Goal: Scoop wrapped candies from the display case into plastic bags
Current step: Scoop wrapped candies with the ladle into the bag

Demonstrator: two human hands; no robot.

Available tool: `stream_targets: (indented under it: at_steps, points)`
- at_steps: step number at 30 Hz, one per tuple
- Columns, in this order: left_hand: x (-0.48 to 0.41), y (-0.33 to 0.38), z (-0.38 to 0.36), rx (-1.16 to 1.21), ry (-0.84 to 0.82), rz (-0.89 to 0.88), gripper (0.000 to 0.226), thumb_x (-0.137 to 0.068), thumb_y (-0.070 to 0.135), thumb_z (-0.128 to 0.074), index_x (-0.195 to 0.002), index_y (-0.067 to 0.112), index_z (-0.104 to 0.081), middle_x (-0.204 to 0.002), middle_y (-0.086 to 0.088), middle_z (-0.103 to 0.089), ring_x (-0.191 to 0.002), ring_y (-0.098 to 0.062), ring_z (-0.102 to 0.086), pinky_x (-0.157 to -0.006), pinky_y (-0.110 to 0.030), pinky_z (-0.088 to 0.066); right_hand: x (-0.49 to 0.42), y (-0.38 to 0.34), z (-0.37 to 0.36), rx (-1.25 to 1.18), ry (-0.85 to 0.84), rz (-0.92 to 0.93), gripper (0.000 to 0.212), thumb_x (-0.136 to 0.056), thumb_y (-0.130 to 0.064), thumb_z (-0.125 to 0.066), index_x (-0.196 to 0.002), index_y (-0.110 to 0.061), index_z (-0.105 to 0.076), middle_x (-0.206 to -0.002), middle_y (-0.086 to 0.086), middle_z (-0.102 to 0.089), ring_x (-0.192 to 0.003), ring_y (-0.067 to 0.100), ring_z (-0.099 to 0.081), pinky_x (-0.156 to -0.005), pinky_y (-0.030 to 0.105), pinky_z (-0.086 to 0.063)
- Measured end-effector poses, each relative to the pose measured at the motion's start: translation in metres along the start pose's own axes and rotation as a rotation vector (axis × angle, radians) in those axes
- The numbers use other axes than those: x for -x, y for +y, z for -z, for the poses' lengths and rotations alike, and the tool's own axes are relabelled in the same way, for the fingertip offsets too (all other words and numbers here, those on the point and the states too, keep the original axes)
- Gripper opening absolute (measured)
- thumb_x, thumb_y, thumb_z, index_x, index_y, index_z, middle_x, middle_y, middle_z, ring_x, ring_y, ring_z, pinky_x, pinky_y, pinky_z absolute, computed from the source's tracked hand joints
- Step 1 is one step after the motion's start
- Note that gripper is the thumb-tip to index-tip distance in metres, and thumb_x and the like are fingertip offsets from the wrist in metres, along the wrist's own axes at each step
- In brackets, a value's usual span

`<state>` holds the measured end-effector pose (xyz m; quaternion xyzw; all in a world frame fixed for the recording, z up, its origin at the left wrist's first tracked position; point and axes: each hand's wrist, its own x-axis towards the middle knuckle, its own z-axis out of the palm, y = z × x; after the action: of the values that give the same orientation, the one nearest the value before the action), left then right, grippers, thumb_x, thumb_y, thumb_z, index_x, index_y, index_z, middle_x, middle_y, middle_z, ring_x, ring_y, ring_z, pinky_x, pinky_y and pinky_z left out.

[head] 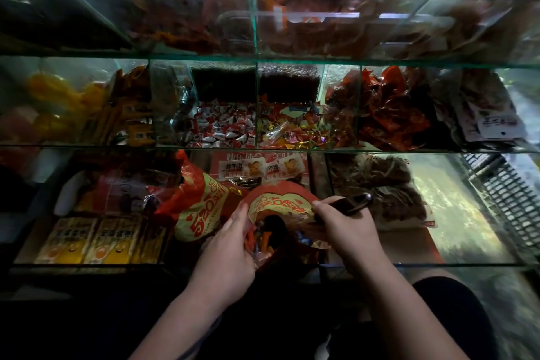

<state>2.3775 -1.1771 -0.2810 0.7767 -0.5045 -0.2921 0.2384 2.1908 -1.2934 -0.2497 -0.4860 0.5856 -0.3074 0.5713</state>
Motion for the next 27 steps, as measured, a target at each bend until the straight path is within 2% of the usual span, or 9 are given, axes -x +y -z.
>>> stream_targets:
  at_steps: [3, 6, 8, 11, 16, 20, 23, 25, 27]
  points:
    - [0.000, -0.002, 0.002, -0.002, 0.000, 0.001, 0.090, -0.091, 0.011, -0.056, -0.161, 0.033, -0.005, -0.165, 0.016, -0.017, -0.150, -0.009, -0.023, -0.120, -0.027, -0.022, -0.002, 0.000, 0.005, -0.218, 0.035, -0.118, 0.011, -0.083, -0.018, -0.075, -0.076, -0.011, -0.079, -0.080, 0.015, -0.078, -0.081, 0.033, -0.078, -0.075, 0.050, -0.064]
    - [0.000, 0.001, 0.004, 0.040, -0.012, 0.007, 0.090, -0.090, 0.011, -0.057, -0.161, 0.036, -0.007, -0.163, 0.019, -0.020, -0.145, -0.009, -0.033, -0.119, -0.027, -0.025, 0.001, 0.007, 0.008, -0.174, 0.049, -0.076, 0.010, -0.086, -0.023, -0.074, -0.078, -0.018, -0.080, -0.079, 0.009, -0.079, -0.082, 0.028, -0.078, -0.076, 0.045, -0.064]
    - [0.000, 0.004, 0.002, 0.052, -0.018, 0.005, 0.088, -0.091, 0.012, -0.057, -0.161, 0.035, -0.009, -0.162, 0.017, -0.024, -0.143, -0.011, -0.037, -0.119, -0.033, -0.033, 0.004, 0.015, 0.001, 0.096, -0.009, 0.041, 0.014, -0.089, -0.032, -0.073, -0.079, -0.024, -0.079, -0.078, -0.002, -0.077, -0.085, 0.015, -0.076, -0.079, 0.029, -0.061]
    - [0.000, 0.006, 0.000, 0.052, -0.005, 0.008, 0.086, -0.092, 0.010, -0.058, -0.161, 0.034, -0.012, -0.161, 0.016, -0.029, -0.144, -0.007, -0.034, -0.115, -0.023, -0.030, 0.009, 0.021, -0.013, 0.330, -0.068, 0.149, 0.015, -0.088, -0.038, -0.074, -0.074, -0.033, -0.075, -0.073, -0.014, -0.073, -0.079, -0.002, -0.068, -0.064, 0.006, -0.046]
    - [0.001, -0.002, 0.008, 0.037, -0.039, 0.024, 0.090, -0.092, 0.012, -0.059, -0.161, 0.035, -0.006, -0.164, 0.019, -0.016, -0.141, 0.003, -0.024, -0.111, -0.020, -0.029, 0.002, 0.015, 0.003, -0.179, 0.104, -0.060, 0.011, -0.083, -0.028, -0.075, -0.076, -0.020, -0.078, -0.080, 0.014, -0.078, -0.080, 0.034, -0.077, -0.079, 0.050, -0.063]
    - [-0.001, 0.000, 0.009, 0.017, -0.041, 0.011, 0.096, -0.092, 0.021, -0.068, -0.161, 0.033, -0.003, -0.160, 0.025, -0.011, -0.143, 0.004, -0.016, -0.111, -0.019, -0.022, 0.002, 0.011, 0.013, -0.302, 0.138, -0.114, 0.026, -0.092, -0.018, -0.069, -0.069, -0.006, -0.074, -0.072, 0.028, -0.073, -0.069, 0.043, -0.076, -0.062, 0.042, -0.063]
    - [0.000, 0.010, 0.011, -0.070, 0.013, 0.011, 0.097, -0.091, 0.021, -0.070, -0.161, 0.032, -0.005, -0.166, 0.020, -0.003, -0.152, -0.005, -0.006, -0.122, -0.029, -0.013, 0.007, 0.007, 0.017, -0.347, 0.135, -0.147, 0.022, -0.094, -0.020, -0.068, -0.088, 0.001, -0.068, -0.072, 0.029, -0.073, -0.070, 0.042, -0.076, -0.059, 0.038, -0.063]
    - [0.006, 0.019, 0.013, -0.124, 0.164, -0.081, 0.088, -0.090, 0.020, -0.070, -0.160, 0.033, -0.017, -0.163, 0.022, -0.009, -0.149, -0.001, -0.005, -0.122, -0.030, -0.013, 0.012, 0.004, 0.019, -0.376, 0.136, -0.156, 0.020, -0.095, -0.019, -0.068, -0.092, 0.001, -0.067, -0.071, 0.029, -0.073, -0.070, 0.041, -0.076, -0.056, 0.034, -0.062]
    - [0.009, 0.028, 0.014, -0.095, 0.320, -0.249, 0.073, -0.088, 0.016, -0.072, -0.152, 0.029, -0.039, -0.153, 0.021, -0.029, -0.141, 0.011, -0.017, -0.116, -0.019, -0.017, 0.017, 0.002, 0.022, -0.389, 0.120, -0.150, 0.022, -0.095, -0.019, -0.068, -0.093, 0.003, -0.066, -0.072, 0.030, -0.073, -0.070, 0.041, -0.076, -0.055, 0.033, -0.062]
